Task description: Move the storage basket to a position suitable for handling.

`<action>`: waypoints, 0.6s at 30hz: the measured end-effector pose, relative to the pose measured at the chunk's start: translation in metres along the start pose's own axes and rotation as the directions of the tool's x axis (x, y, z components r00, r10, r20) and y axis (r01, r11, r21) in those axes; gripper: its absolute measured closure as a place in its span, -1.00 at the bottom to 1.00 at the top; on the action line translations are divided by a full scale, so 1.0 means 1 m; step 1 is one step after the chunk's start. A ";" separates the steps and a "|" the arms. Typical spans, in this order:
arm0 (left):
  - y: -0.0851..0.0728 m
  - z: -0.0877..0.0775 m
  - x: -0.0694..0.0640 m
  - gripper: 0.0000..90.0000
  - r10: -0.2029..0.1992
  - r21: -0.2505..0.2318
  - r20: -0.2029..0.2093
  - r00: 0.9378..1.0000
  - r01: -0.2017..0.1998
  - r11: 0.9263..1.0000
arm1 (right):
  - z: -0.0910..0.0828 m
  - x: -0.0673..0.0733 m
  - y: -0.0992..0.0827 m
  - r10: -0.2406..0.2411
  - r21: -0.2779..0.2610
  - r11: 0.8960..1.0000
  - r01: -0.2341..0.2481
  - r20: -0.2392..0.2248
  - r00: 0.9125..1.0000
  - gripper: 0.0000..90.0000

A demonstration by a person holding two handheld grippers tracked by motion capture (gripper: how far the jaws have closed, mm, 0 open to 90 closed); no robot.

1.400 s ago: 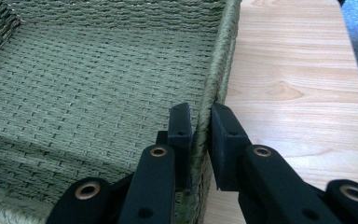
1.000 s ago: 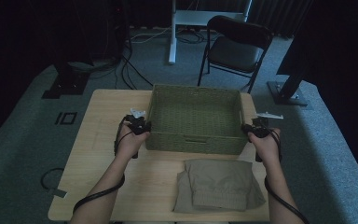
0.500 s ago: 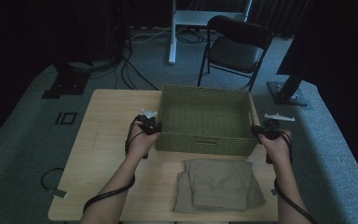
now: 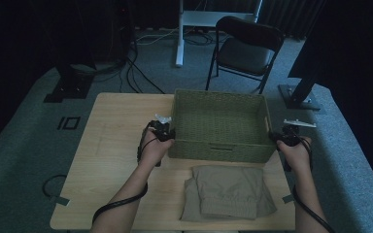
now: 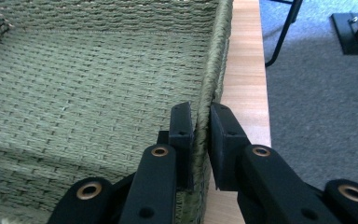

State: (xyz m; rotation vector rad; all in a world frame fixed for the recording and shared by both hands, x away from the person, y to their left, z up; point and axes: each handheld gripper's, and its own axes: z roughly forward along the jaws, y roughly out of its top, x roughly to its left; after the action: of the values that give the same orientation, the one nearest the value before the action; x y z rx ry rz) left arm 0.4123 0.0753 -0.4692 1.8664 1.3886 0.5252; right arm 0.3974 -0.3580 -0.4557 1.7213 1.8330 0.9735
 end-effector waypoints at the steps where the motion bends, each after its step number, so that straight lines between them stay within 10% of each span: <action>1: 0.000 -0.001 0.000 0.77 0.000 0.003 0.004 1.000 0.000 1.000 | 0.000 -0.001 0.000 -0.001 -0.001 1.000 0.001 0.001 1.000 0.79; 12: 0.002 -0.002 0.007 0.65 0.031 0.007 0.063 0.998 -0.032 0.999 | -0.001 0.002 0.000 -0.023 0.001 1.000 0.023 0.020 1.000 0.77; 18: 0.007 -0.005 0.014 0.01 0.087 -0.008 0.145 0.986 -0.086 0.996 | 0.000 0.004 -0.002 -0.010 -0.041 0.999 0.008 -0.055 0.998 0.19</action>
State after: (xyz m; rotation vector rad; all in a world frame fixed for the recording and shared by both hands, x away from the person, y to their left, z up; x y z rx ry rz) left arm 0.4182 0.0895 -0.4624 1.9300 1.2154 0.4235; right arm 0.3956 -0.3541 -0.4573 1.6759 1.8407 1.0572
